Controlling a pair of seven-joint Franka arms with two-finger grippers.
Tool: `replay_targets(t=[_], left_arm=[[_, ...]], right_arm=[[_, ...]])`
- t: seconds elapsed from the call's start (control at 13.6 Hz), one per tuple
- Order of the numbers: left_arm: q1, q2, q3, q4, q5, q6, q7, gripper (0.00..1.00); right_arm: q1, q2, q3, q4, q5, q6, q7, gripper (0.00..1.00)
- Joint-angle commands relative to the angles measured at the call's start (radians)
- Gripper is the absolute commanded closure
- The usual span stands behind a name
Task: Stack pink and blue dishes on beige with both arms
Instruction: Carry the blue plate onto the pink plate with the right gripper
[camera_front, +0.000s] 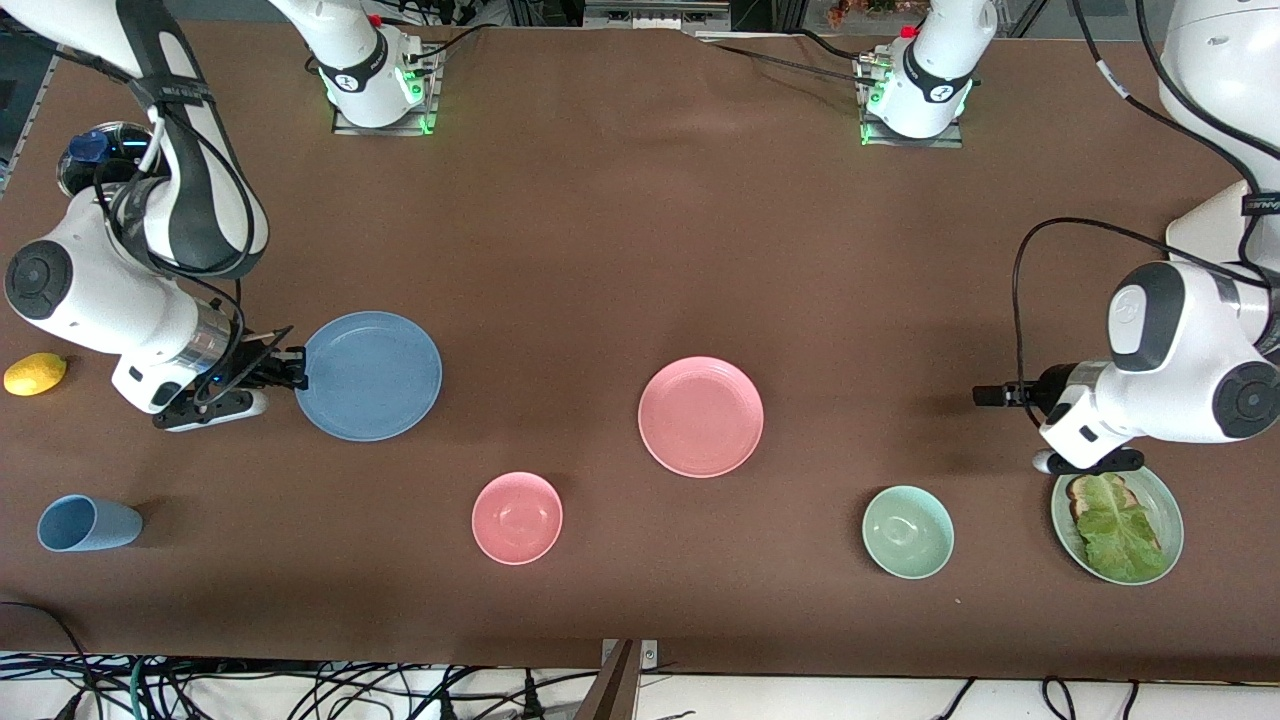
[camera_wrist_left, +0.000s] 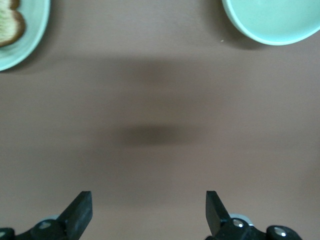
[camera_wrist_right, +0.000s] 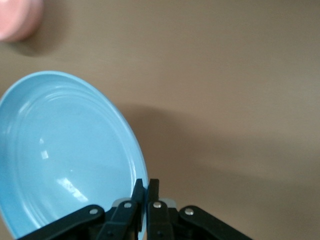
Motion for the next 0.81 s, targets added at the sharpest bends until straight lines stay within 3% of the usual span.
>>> replay_targets(t=[0.0,0.37,0.66,0.74], left_arm=[[0.020,-0.059,-0.005,-0.004,0.056,-0.046,0.021,0.00],[0.023,-0.142,-0.017,0.000,0.130,-0.092,0.008,0.00],[-0.023,-0.280,0.003,-0.043,0.070,-0.092,0.009,0.00],[-0.055,-0.314,0.039,-0.047,0.042,-0.092,0.011,0.00]], right_arm=[[0.084,0.002,0.004,0.081,0.051,-0.075,0.090,1.00],[0.325,0.077,-0.024,0.150,0.048,-0.065,0.409,1.00],[0.565,0.267,-0.103,0.325,0.042,0.032,0.717,1.00],[0.630,0.319,-0.140,0.375,0.042,0.062,0.780,1.00]])
